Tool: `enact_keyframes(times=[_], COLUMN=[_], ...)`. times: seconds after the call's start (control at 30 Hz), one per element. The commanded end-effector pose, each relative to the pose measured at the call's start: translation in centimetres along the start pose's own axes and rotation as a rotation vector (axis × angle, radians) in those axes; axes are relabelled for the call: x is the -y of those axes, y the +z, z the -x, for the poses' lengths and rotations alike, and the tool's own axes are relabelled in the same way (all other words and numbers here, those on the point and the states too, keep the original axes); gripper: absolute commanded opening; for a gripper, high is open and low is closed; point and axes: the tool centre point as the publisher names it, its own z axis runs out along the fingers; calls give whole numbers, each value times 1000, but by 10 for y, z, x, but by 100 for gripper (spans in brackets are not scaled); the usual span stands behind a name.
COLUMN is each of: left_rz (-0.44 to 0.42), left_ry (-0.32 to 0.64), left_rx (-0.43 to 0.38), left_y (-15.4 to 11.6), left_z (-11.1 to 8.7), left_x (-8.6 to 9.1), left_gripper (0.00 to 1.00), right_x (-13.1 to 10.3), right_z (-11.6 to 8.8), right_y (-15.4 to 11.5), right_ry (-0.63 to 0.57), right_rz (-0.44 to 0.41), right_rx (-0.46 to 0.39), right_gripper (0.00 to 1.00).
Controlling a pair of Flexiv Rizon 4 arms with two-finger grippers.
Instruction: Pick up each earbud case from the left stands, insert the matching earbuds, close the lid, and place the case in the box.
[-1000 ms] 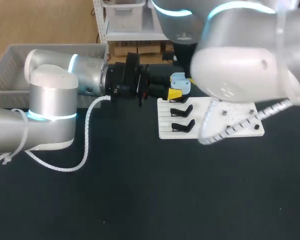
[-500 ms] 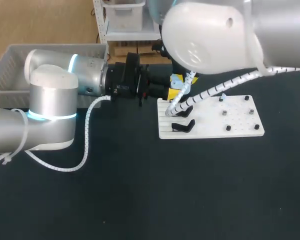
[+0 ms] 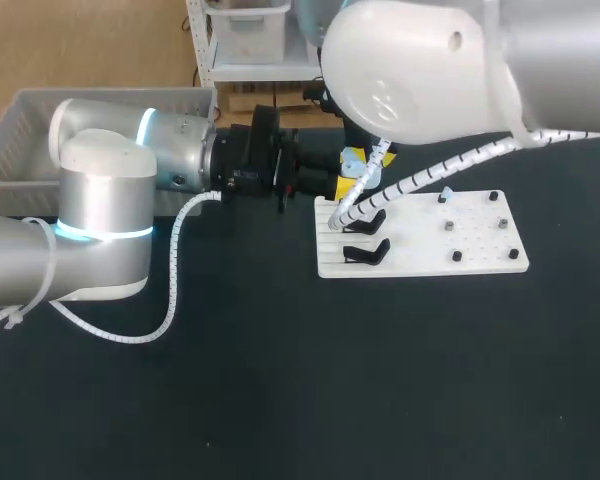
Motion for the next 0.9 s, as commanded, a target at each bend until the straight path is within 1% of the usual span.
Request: enact_keyframes(times=[0.03, 0.07, 0.2, 0.4, 0.9], left_rz=[4, 4, 4, 4, 4], left_ry=[3, 3, 3, 3, 3], left_rx=[3, 3, 3, 3, 3], left_y=[0, 0, 0, 0, 0], left_z=[-1, -1, -1, -1, -1], left_x=[1, 1, 1, 1, 1], left_gripper=[0, 0, 0, 0, 0], right_x=[-7, -10, -15, -20, -23], right_z=[0, 1, 6, 14, 20], right_y=[2, 4, 6, 8, 21], right_ry=[31, 60, 139, 210, 253], right_rz=[-29, -39, -37, -41, -53], right_rx=[-6, -4, -28, -43, -58], right_gripper=[0, 0, 0, 0, 0])
